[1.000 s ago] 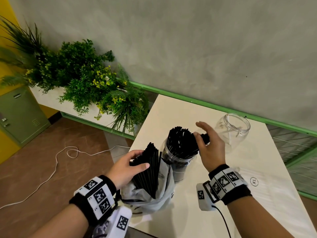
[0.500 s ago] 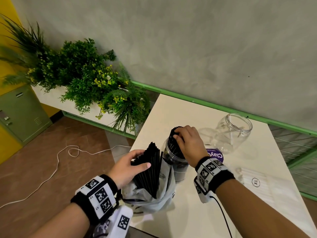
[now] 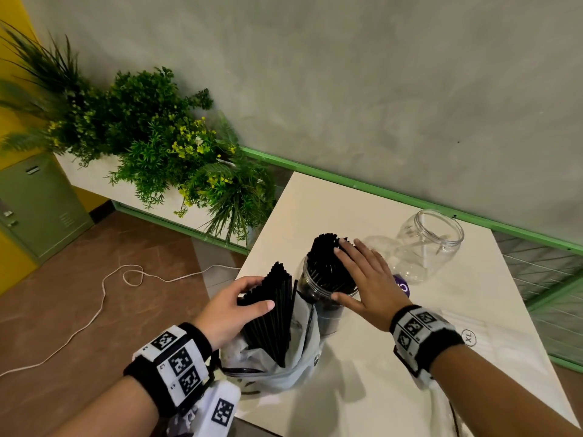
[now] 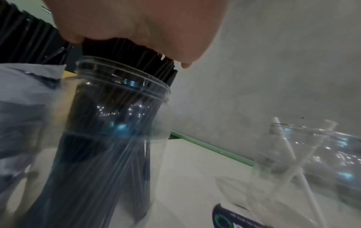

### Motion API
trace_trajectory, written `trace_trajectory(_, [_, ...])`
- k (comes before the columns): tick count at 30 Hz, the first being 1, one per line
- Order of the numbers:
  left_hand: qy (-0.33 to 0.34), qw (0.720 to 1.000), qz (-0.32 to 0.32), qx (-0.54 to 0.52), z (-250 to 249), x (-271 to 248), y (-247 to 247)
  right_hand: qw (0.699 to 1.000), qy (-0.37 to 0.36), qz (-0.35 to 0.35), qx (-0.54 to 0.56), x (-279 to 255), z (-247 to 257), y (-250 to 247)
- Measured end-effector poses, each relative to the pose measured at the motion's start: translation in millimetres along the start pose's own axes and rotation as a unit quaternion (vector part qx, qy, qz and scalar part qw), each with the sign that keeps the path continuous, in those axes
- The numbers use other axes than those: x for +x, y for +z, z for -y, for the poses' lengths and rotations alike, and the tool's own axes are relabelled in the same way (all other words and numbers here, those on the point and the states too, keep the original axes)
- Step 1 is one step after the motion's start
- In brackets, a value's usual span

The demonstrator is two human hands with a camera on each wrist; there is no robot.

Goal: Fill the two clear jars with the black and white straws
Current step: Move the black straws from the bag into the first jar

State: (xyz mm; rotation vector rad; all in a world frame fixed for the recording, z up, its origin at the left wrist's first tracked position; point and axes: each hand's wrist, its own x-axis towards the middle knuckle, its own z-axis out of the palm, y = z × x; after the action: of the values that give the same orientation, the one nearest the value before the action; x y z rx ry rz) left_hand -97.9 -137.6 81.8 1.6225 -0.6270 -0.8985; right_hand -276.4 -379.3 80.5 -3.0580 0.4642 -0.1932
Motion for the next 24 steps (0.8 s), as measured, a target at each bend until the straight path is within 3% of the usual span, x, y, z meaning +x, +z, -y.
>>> trace_trajectory(6, [0.002,1.000,0.000,0.002,1,2,0,0.995,-0.056,0.018,-0.077,54,11,-12])
trace_trajectory(10, [0.004,1.000,-0.002,-0.003,5,3,-2,0.998,-0.012,0.043,-0.038,73,15,-13])
trace_trajectory(15, [0.010,1.000,-0.004,-0.001,5,4,-3,0.989,0.015,-0.121,0.080,70,15,-3])
trace_trajectory(19, [0.011,1.000,-0.006,-0.004,6,5,-4,0.939,0.095,-0.242,0.225,78,4,-16])
trace_trajectory(21, [0.010,1.000,-0.010,-0.006,7,6,-5,0.945,0.118,-0.204,0.226,81,-5,-18])
trace_trajectory(24, [0.012,1.000,-0.010,-0.010,8,7,-4,0.958,0.166,-0.037,0.230,80,-13,-15])
